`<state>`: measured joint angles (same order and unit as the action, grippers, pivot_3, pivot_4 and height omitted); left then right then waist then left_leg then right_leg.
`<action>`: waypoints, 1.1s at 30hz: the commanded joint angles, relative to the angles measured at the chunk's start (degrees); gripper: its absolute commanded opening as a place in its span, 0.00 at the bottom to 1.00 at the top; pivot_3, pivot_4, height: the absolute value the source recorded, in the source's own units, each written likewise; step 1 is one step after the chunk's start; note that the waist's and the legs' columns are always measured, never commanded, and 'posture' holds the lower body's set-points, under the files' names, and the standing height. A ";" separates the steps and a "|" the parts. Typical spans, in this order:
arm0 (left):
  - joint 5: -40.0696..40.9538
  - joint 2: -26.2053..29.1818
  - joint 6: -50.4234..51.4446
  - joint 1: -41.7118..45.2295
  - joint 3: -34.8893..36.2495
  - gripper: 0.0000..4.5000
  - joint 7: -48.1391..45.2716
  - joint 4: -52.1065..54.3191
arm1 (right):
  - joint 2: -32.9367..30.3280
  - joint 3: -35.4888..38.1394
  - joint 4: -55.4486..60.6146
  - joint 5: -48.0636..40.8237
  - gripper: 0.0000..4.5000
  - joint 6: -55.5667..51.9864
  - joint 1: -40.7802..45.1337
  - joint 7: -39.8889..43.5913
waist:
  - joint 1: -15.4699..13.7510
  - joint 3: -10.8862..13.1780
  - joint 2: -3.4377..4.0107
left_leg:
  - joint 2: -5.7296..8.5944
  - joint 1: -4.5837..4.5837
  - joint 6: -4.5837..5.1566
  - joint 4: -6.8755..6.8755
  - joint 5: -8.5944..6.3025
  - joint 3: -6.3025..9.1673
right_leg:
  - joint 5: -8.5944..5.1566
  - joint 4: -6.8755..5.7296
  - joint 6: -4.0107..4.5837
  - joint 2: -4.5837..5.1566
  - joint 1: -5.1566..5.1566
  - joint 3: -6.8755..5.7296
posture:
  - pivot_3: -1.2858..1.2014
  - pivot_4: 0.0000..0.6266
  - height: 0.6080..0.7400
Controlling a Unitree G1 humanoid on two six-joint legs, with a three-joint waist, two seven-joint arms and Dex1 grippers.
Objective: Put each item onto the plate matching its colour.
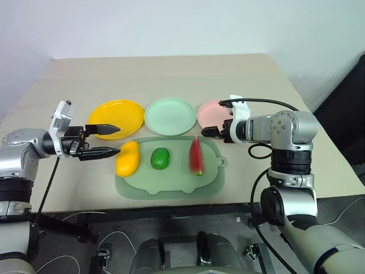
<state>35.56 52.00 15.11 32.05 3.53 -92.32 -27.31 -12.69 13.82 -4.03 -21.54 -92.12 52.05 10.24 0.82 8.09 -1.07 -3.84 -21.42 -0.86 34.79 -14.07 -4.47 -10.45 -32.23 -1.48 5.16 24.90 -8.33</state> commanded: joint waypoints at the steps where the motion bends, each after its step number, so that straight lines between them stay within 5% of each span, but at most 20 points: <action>1: 0.40 0.06 -1.00 1.24 0.89 0.99 -0.18 0.81 | -0.65 1.26 3.43 -1.97 1.00 -0.38 -0.13 -1.86 | 0.03 0.00 0.00 | 0.00 0.00 0.00 -0.01 0.00 0.00 | 0.00 0.01 0.00 0.00 0.00 0.00 | 0.52 0.24 1.00; 14: -0.35 -1.95 -2.29 4.44 -1.37 0.99 -0.18 -2.50 | -3.52 3.29 1.86 -26.85 1.00 -0.38 -3.06 -14.82 | 0.28 0.00 0.00 | -0.01 0.01 0.00 -0.12 0.00 0.01 | 0.00 0.07 -0.01 -0.03 0.01 0.00 | 0.52 0.24 1.00; 23: -0.05 -1.25 -2.63 6.21 -2.89 0.99 -0.18 -4.09 | -6.15 -2.45 -0.45 -51.63 1.00 -0.38 -3.82 -26.71 | 0.26 0.00 0.00 | -0.02 0.01 0.01 -0.16 0.00 0.03 | -0.01 0.13 -0.01 -0.05 0.00 0.00 | 0.52 0.24 1.00; 33: -0.10 -1.63 -2.97 7.35 -3.89 0.99 -0.18 -5.15 | -9.90 -11.68 -3.07 -63.18 1.00 -0.38 -5.73 -34.14 | 0.17 0.01 -0.01 | -0.01 -0.02 0.01 -0.22 -0.01 0.03 | -0.01 0.27 -0.02 -0.01 -0.01 -0.01 | 0.52 0.24 1.00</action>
<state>35.00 49.56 12.96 38.41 -0.77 -92.32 -32.65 -21.86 2.21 -7.34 -82.33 -92.14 45.47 -22.89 0.99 8.09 -1.08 -3.85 -21.44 -0.84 34.56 -14.08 -4.44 -10.46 -31.97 -1.49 5.15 24.90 -8.34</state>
